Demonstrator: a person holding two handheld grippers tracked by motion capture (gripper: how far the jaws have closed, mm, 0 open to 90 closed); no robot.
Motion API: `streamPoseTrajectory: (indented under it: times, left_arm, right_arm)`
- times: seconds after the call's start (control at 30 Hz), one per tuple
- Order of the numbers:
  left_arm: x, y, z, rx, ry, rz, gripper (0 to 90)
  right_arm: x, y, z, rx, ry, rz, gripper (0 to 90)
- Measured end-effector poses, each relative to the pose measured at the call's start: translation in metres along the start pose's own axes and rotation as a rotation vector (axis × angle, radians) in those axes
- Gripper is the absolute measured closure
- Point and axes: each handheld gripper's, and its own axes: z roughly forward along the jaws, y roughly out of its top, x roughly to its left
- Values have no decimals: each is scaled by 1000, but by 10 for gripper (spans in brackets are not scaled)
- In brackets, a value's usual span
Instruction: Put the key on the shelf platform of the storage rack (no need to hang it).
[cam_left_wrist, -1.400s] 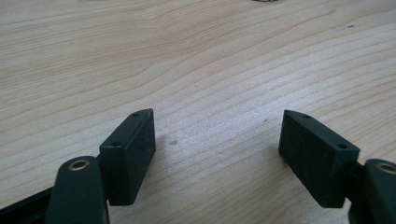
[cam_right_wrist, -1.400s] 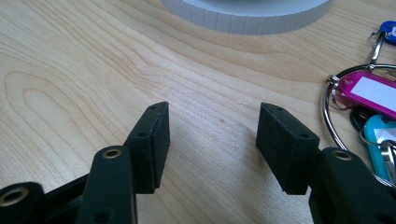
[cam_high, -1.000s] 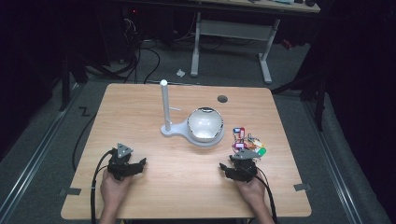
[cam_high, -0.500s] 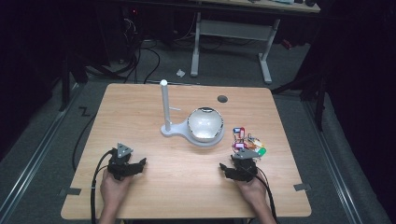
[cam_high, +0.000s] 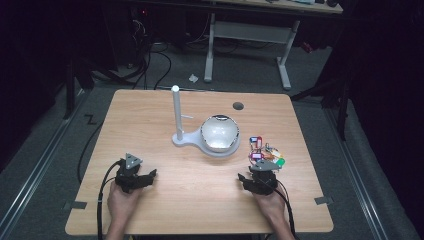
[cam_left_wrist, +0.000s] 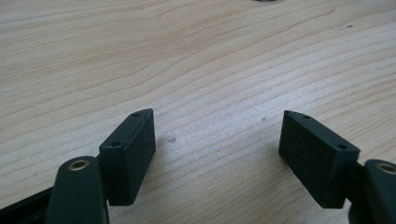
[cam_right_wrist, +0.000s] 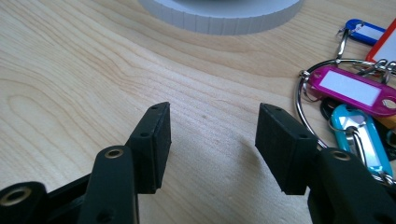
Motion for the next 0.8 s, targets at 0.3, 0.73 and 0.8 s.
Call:
streamPoseTrajectory:
  times: [0.3, 0.73, 0.8]
  left_arm:
    - [-1, 0, 0, 2, 4, -8, 274]
    - [0, 0, 0, 5, 0, -1, 274]
    - [-1, 0, 0, 4, 3, -5, 274]
  right_arm:
    - [-5, 1, -17, -28, 1, 14, 463]
    - [-37, 4, -35, -43, -76, 65, 444]
    - [-41, 5, -37, -42, -78, 72, 444]
